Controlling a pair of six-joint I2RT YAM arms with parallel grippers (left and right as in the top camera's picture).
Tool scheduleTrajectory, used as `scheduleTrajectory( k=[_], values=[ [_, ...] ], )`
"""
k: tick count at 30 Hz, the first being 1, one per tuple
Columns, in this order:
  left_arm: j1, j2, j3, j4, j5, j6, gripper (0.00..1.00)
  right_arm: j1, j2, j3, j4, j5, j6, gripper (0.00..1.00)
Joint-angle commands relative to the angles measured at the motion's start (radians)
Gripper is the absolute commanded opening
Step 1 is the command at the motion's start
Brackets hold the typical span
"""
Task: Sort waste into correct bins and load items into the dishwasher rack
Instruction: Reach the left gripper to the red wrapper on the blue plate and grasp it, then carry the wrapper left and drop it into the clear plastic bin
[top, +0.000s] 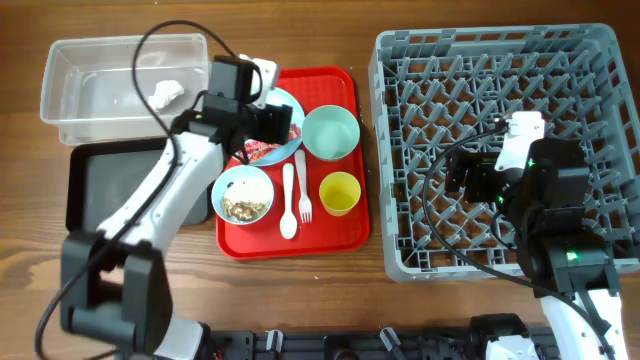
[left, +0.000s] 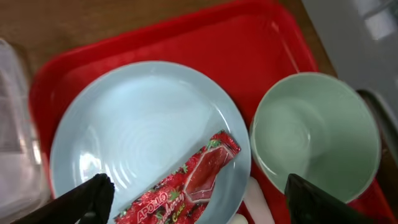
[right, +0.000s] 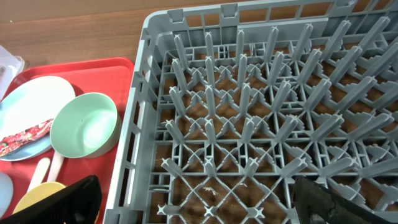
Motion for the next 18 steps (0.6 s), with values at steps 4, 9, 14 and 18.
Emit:
scheduleTrajectory(
  k=[4,9,14,18],
  values=[
    [-0.005,0.207,0.003,-0.003,-0.018,0.086,0.91,-0.002,0.000,0.022,0.000,0.013,-0.020,1.00],
    [-0.003,0.255,0.003,-0.001,-0.027,0.108,0.77,-0.002,0.000,0.022,0.000,0.013,-0.020,1.00],
    [-0.003,0.265,0.003,0.003,-0.065,0.107,0.13,-0.002,0.000,0.022,-0.002,0.013,-0.019,1.00],
    [0.018,0.208,0.036,0.011,-0.108,0.090,0.04,-0.002,0.000,0.022,-0.003,0.013,-0.020,1.00]
  ],
)
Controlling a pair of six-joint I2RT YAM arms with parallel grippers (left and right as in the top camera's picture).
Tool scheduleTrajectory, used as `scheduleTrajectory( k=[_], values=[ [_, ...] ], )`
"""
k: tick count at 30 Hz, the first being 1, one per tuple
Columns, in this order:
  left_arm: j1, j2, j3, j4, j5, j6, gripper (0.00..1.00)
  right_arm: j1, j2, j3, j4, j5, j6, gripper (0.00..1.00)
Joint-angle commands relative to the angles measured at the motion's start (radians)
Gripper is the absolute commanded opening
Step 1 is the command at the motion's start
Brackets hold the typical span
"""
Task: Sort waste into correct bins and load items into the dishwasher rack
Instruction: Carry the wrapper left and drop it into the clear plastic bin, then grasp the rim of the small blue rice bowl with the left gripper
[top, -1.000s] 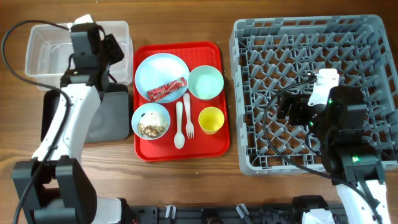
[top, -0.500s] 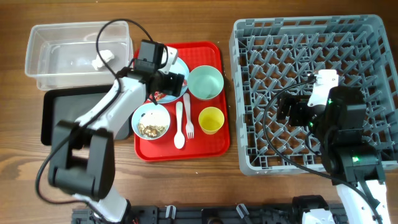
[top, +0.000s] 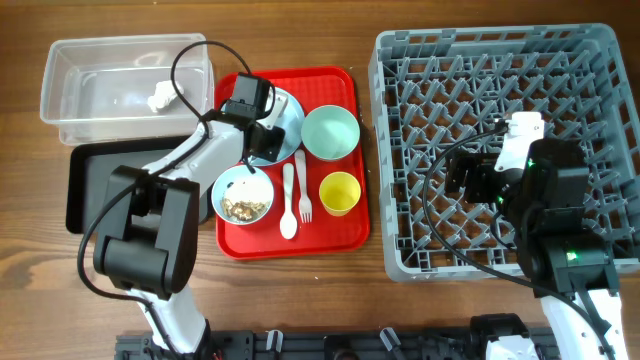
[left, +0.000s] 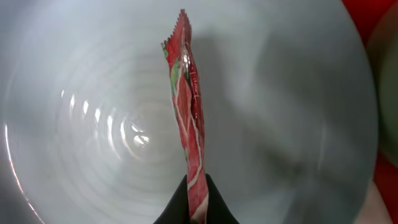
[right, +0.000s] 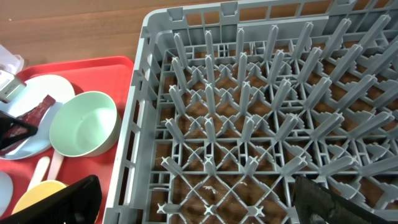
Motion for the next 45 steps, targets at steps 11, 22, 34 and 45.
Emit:
scheduleTrajectory(
  k=[11,22,34,45],
  values=[
    [0.364,-0.247,0.072,0.201,-0.029,-0.379,0.33,-0.002,0.000,0.022,0.000,0.013,-0.021,1.00],
    [0.207,-0.384,0.072,-0.168,0.002,-0.393,0.83,-0.002,0.000,0.022,-0.004,0.013,-0.021,1.00],
    [-0.172,-0.338,-0.134,-0.377,0.001,-0.577,0.66,-0.001,0.000,0.022,-0.019,0.013,-0.021,1.00],
    [-0.172,-0.183,-0.134,-0.324,0.000,-0.576,0.36,-0.001,0.000,0.022,-0.022,0.013,-0.021,1.00]
  ],
)
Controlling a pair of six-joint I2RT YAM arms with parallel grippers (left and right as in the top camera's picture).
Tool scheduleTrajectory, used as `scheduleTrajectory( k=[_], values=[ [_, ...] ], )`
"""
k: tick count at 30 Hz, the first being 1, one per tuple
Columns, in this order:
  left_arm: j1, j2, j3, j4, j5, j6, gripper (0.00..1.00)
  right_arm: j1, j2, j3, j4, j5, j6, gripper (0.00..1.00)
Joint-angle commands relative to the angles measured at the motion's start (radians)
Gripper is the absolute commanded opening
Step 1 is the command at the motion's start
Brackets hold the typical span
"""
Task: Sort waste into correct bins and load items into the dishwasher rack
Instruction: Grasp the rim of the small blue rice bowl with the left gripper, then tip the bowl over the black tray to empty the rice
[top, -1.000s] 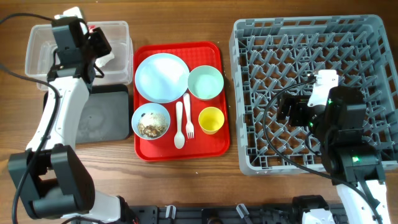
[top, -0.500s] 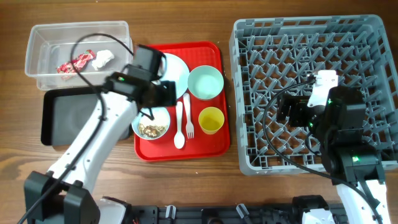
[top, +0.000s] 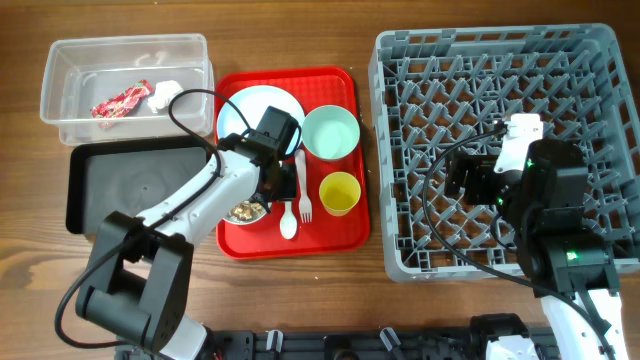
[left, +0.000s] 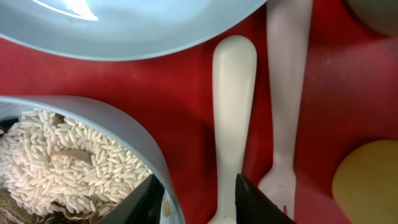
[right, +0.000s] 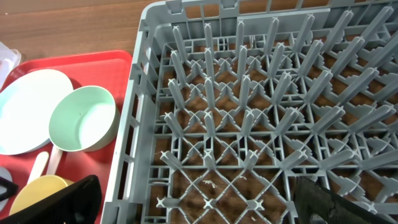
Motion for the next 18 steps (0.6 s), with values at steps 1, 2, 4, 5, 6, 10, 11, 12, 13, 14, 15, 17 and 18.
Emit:
scheduleTrajectory(
  k=[1,2,4,5,6,10,11,12,13,14,15,17,18],
  values=[
    [-0.003,0.038,-0.006,-0.004,0.000,-0.005,0.36,-0.002,-0.001,0.021,-0.001,0.013,-0.020,1.00],
    [-0.003,0.042,-0.006,-0.004,0.000,-0.005,0.33,-0.001,-0.001,0.021,-0.001,0.013,-0.020,1.00],
    [-0.003,0.042,-0.006,-0.004,0.000,-0.005,0.18,-0.001,-0.001,0.021,-0.001,0.013,-0.020,1.00],
    [-0.003,0.040,-0.006,-0.008,0.000,-0.005,0.13,-0.001,-0.001,0.021,-0.001,0.013,-0.020,1.00],
    [-0.003,0.037,-0.006,-0.010,0.000,-0.005,0.09,-0.001,-0.001,0.021,-0.001,0.013,-0.021,1.00],
    [-0.002,-0.043,0.036,-0.069,0.000,-0.005,0.04,-0.002,-0.001,0.021,-0.001,0.013,-0.020,0.99],
    [-0.002,-0.074,0.054,-0.089,0.000,-0.005,0.04,-0.002,-0.001,0.021,-0.001,0.013,-0.020,1.00],
    [-0.002,-0.118,0.076,-0.110,0.000,-0.004,0.04,-0.001,-0.001,0.021,-0.001,0.013,-0.020,1.00],
    [0.002,-0.150,0.085,-0.116,0.000,-0.001,0.04,-0.001,-0.001,0.021,-0.001,0.013,-0.020,1.00],
    [0.010,-0.171,0.087,-0.117,0.000,0.000,0.04,-0.001,-0.001,0.021,-0.001,0.013,-0.020,1.00],
    [0.039,-0.205,0.087,-0.121,0.001,-0.001,0.04,-0.001,-0.001,0.021,-0.002,0.013,-0.020,1.00],
    [0.115,-0.245,0.087,-0.133,0.001,0.002,0.04,-0.002,-0.001,0.021,-0.002,0.013,-0.020,1.00],
    [0.153,-0.257,0.087,-0.137,0.014,0.022,0.04,-0.001,-0.001,0.021,-0.002,0.013,-0.020,1.00]
  ],
)
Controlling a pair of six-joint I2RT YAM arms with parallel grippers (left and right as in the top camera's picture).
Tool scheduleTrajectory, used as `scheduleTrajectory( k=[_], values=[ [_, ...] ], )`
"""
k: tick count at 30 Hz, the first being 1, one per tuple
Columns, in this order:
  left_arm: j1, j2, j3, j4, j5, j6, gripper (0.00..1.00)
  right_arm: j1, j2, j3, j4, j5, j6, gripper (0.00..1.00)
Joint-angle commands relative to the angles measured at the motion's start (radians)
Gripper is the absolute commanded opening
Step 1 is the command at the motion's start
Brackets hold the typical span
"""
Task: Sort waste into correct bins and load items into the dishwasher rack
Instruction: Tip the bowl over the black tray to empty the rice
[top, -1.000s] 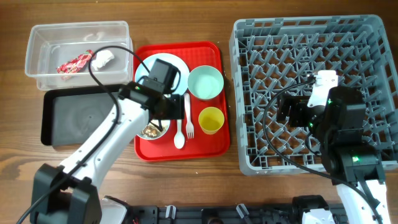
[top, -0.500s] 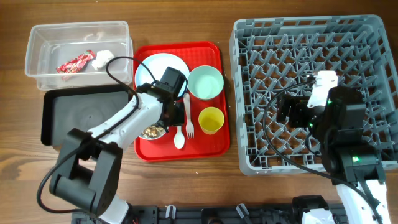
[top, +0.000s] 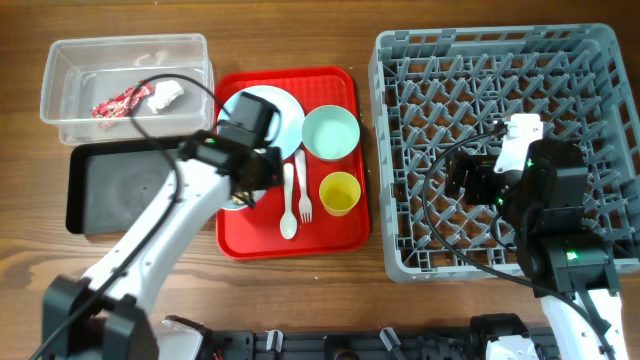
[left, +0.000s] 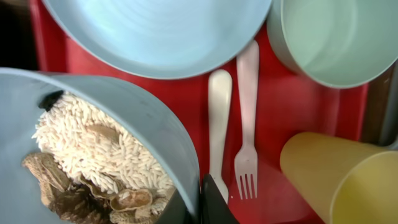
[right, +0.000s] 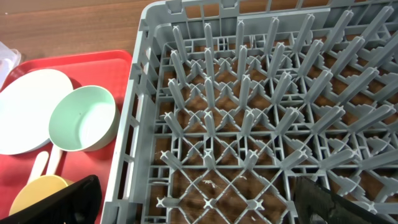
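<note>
My left gripper (left: 199, 200) is shut on the rim of a blue bowl (left: 144, 118) that holds rice and peanut shells. The bowl is held above the left part of the red tray (top: 330, 228); in the overhead view the gripper (top: 246, 188) mostly hides it. On the tray lie a pale blue plate (top: 272, 112), a green bowl (top: 331, 132), a yellow cup (top: 340, 192), a white spoon (top: 288, 208) and a fork (top: 303, 196). My right gripper (right: 199, 202) hangs open over the grey dishwasher rack (top: 500, 60), holding nothing.
A clear bin (top: 70, 60) at the back left holds a red wrapper (top: 118, 100) and a white crumpled scrap (top: 166, 93). A black bin (top: 110, 190) sits in front of it, left of the tray. The rack fills the right side.
My left gripper was open with its fingers astride the rice bowl's rim on the tray. It has shut on the rim, and the bowl is now off the tray. The right arm has not moved.
My left gripper was open over the red wrapper on the plate, then shut on it. Later the wrapper lay in the clear bin and the gripper stood open at the rice bowl's rim. Now it holds the bowl above the tray.
</note>
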Motion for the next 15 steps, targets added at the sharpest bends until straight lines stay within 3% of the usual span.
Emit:
scheduleTrajectory(
  k=[1,4,10,15],
  values=[
    [0.174,-0.063,0.019,-0.010,0.068,0.081,0.04,-0.002,-0.001,0.021,-0.001,0.013,-0.021,1.00],
    [0.372,-0.054,0.018,-0.008,0.235,0.195,0.04,-0.001,-0.001,0.021,-0.001,0.013,-0.020,1.00],
    [0.779,0.065,0.018,-0.011,0.819,0.419,0.04,-0.002,-0.001,0.021,-0.001,0.013,-0.021,1.00],
    [0.937,0.182,0.018,-0.012,1.163,0.421,0.04,-0.001,-0.001,0.021,-0.001,0.013,-0.021,1.00]
  ],
)
